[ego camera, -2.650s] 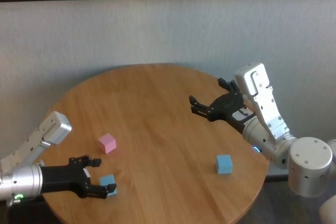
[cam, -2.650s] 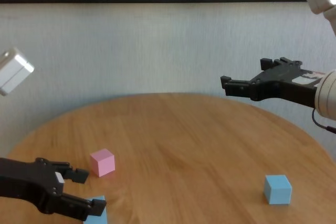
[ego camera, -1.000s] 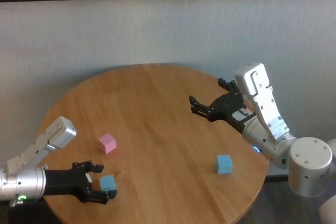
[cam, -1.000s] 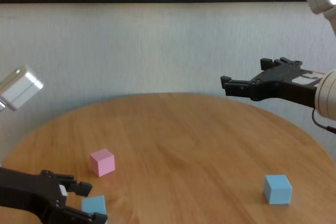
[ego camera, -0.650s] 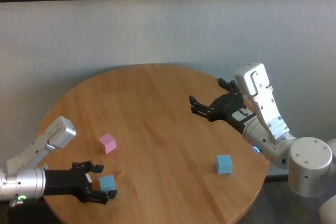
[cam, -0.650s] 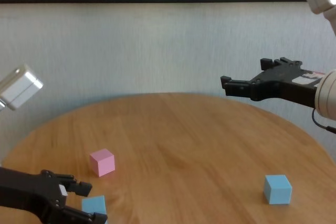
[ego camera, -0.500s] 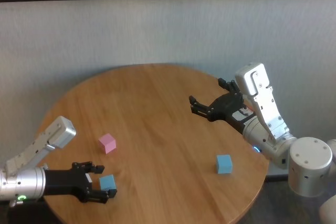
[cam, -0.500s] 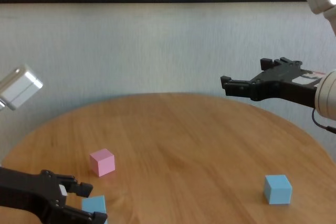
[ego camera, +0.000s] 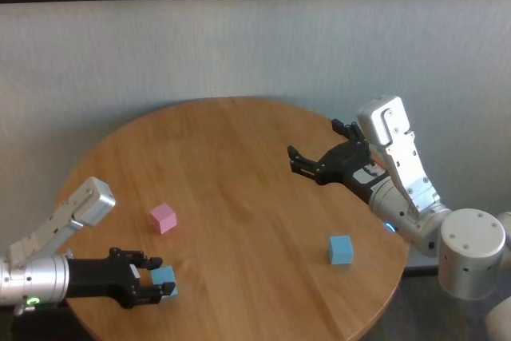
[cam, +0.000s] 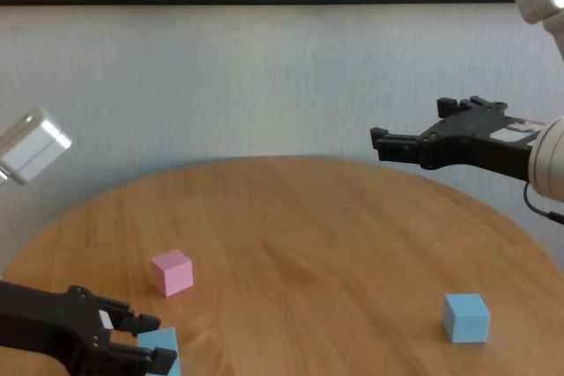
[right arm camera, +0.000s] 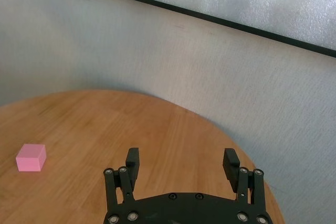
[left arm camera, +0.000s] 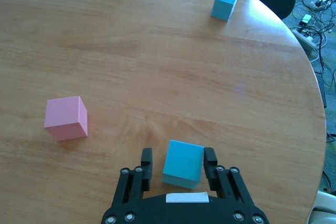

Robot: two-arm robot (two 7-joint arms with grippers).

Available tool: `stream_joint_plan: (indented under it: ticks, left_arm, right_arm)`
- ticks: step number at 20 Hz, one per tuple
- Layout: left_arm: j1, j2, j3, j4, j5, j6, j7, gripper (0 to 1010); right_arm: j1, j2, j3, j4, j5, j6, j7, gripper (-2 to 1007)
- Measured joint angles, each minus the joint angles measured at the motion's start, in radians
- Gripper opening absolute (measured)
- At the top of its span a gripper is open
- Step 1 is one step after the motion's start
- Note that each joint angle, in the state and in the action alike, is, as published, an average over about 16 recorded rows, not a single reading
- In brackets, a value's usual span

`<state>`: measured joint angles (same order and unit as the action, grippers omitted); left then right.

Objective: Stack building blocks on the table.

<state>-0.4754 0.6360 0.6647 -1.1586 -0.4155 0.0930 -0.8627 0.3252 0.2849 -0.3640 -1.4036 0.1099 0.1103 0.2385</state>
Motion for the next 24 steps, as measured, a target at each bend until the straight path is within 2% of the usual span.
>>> stream_joint_plan:
  ticks: [5, 11, 18, 24]
  left_arm:
    - [0.004, 0.003, -0.003, -0.007, -0.002, 0.001, 0.005, 518]
    - [0.018, 0.008, -0.015, -0.043, -0.012, 0.012, 0.024, 419]
    - [0.019, 0.0, -0.022, -0.107, -0.023, 0.045, 0.049, 394]
    - [-0.013, -0.034, -0.003, -0.129, -0.013, 0.071, 0.061, 394]
  right_arm:
    - [0.0, 0.0, 0.0, 0.0, 0.0, 0.0, 0.0, 1005]
    - [0.0, 0.0, 0.0, 0.0, 0.0, 0.0, 0.0, 1005]
    - [0.0, 0.0, 0.0, 0.0, 0.0, 0.0, 0.0, 1005]
    - [0.0, 0.0, 0.0, 0.0, 0.0, 0.0, 0.0, 1005]
